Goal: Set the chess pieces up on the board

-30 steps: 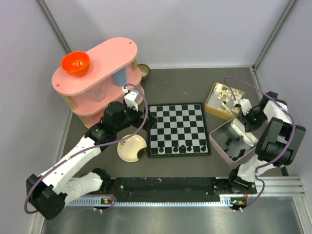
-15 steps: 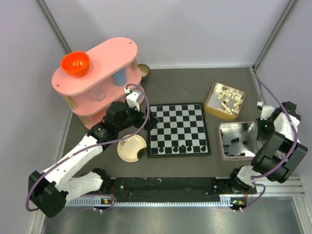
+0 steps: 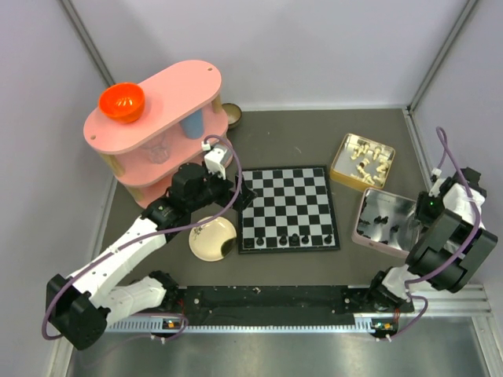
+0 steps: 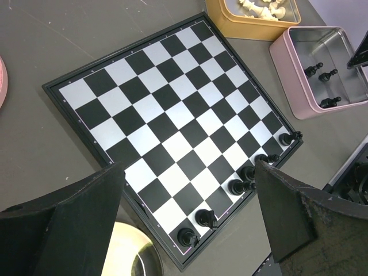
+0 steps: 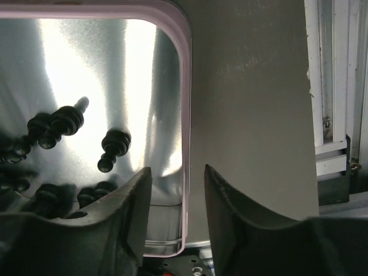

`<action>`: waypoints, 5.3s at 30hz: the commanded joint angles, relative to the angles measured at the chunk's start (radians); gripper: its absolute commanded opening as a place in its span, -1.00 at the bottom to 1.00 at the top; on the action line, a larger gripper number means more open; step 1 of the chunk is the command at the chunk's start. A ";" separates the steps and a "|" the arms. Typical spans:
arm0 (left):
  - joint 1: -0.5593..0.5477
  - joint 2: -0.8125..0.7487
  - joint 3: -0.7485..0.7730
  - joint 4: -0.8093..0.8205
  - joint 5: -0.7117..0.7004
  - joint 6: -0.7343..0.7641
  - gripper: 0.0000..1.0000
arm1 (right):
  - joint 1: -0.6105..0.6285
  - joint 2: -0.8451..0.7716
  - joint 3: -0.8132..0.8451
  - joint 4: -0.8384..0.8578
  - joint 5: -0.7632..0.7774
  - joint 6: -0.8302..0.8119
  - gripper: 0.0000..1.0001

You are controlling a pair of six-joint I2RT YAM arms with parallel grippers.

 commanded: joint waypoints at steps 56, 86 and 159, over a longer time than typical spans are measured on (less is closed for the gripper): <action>0.015 -0.033 0.045 0.020 0.051 -0.063 0.97 | 0.414 -0.076 -0.095 -0.085 -0.391 -1.263 -1.00; 0.076 0.352 0.134 0.340 0.704 -0.637 0.56 | 1.173 -0.113 0.313 -0.075 -0.680 -0.419 -1.00; 0.076 0.289 -0.065 1.230 0.681 -1.120 -0.92 | 1.107 -0.300 -0.035 1.275 -0.876 1.119 0.08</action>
